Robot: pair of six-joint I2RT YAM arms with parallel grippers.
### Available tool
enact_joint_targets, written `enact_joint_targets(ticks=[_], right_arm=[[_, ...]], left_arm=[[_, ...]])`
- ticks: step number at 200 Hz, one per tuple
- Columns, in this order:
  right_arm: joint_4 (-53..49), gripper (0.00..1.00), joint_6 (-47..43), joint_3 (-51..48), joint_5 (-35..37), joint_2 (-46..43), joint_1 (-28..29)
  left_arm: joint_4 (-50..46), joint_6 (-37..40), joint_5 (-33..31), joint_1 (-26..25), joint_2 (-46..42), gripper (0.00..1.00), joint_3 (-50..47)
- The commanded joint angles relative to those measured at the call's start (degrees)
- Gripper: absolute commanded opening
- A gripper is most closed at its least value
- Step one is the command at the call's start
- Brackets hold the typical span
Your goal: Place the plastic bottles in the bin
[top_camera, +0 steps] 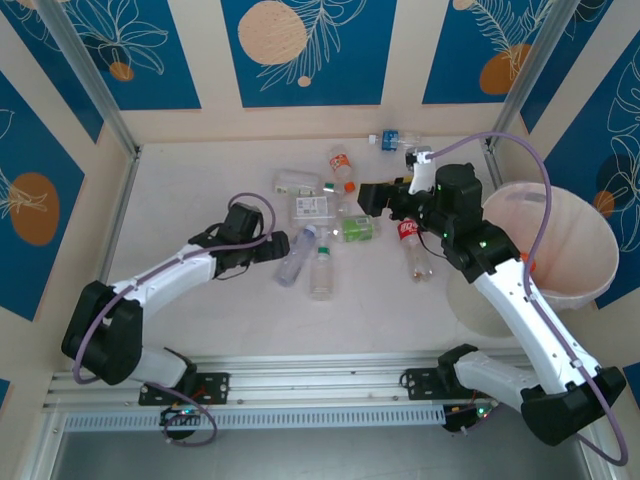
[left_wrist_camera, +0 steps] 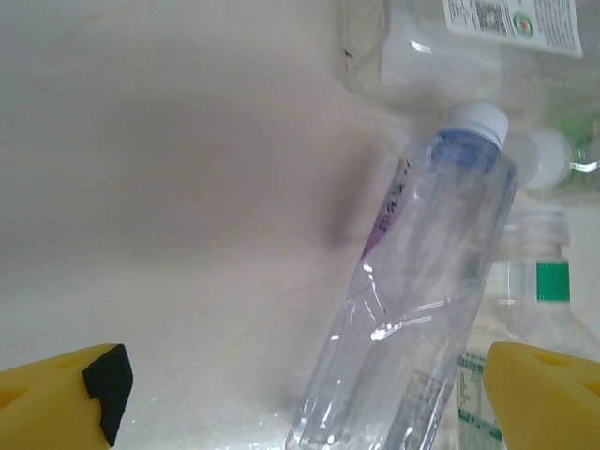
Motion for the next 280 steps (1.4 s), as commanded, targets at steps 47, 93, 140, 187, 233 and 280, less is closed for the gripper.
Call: enact_joint_targets(ticks=[47, 93, 140, 187, 233, 280], right_arm=[[0.0, 1.0, -1.0, 3.0, 5.1, 1.1, 2.1], [-1.0, 1.0, -0.7, 2.8, 6.3, 0.9, 2.3], [-2.1, 1.0, -0.9, 2.8, 7.7, 0.8, 2.4], [-2.1, 1.0, -1.8, 2.8, 8.7, 1.4, 2.4], [-2.6, 1.0, -2.0, 3.0, 8.5, 2.5, 2.4], [-2.5, 0.99, 0.7, 2.6, 8.4, 2.8, 2.3]], left_arm=[[2.5, 13.1, 3.6, -7.6, 7.7, 0.82, 1.7], [-0.6, 14.8, -3.5, -9.7, 12.8, 0.75, 4.0], [-2.4, 13.8, -8.6, -9.9, 16.2, 0.74, 4.7], [-4.1, 14.1, -8.3, -10.0, 17.4, 0.51, 6.2], [-3.8, 14.9, -7.5, -10.0, 14.3, 0.39, 6.8], [1.6, 16.9, 1.3, -10.0, 6.6, 0.34, 5.8]])
